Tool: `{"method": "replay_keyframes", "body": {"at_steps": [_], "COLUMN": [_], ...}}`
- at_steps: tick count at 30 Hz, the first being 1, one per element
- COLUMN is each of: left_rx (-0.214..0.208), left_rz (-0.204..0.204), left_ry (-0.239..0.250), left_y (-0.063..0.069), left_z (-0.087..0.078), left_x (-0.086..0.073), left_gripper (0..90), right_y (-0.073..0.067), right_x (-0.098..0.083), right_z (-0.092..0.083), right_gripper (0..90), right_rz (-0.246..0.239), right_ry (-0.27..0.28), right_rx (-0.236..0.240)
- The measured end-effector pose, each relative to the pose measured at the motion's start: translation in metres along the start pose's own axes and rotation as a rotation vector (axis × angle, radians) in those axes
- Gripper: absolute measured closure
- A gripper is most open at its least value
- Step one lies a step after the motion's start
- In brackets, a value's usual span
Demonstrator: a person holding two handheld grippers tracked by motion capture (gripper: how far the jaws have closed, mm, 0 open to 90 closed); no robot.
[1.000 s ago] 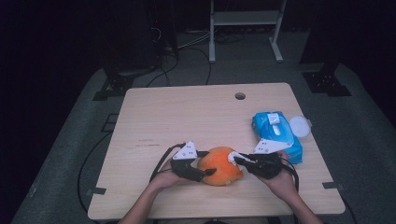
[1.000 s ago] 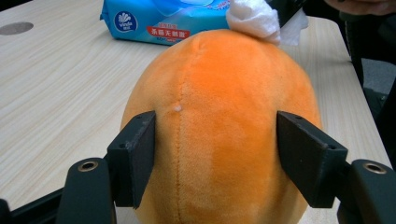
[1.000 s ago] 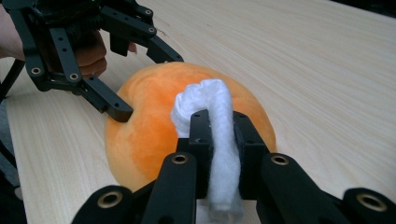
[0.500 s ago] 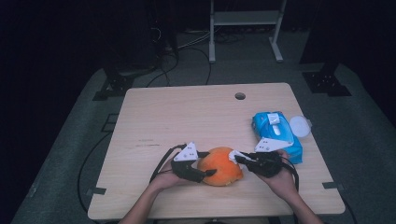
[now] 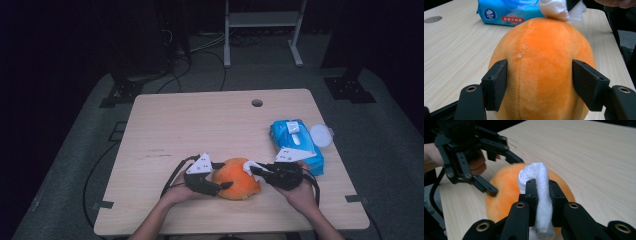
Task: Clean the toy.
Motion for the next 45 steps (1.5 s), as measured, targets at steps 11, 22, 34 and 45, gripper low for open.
{"method": "replay_keyframes", "body": {"at_steps": [11, 22, 34, 45], "left_rx": [0.003, 0.001, 0.019, 0.016], "left_rz": [-0.028, -0.017, -0.095, -0.086], "left_ry": [0.017, 0.001, -0.007, -0.004], "left_y": [-0.003, -0.003, -0.013, -0.011], "left_z": [-0.002, -0.001, -0.007, -0.006], "left_x": [-0.002, -0.001, -0.004, -0.003], "left_gripper": [30.2, 29.9, 29.4, 28.9], "right_y": [0.021, 0.006, -0.016, 0.014], "right_x": [-0.014, -0.006, -0.013, -0.024], "right_z": [-0.003, 0.002, -0.016, -0.013], "right_gripper": [79.6, 79.6, 79.9, 80.1], "right_rz": [0.057, 0.022, -0.023, 0.019], "right_ry": [-0.026, -0.007, -0.050, -0.126], "right_rx": [-0.091, -0.051, 0.026, -0.074]}}
Point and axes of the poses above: each handheld gripper's, and its own axes: z roughly forward along the jaws, x roughly out of its top, y roughly to its right, the point moved 3 cm from there along z, roughly forward along the jaws, and after that the axes turned 15 degrees about y, right-handed, at the moved point
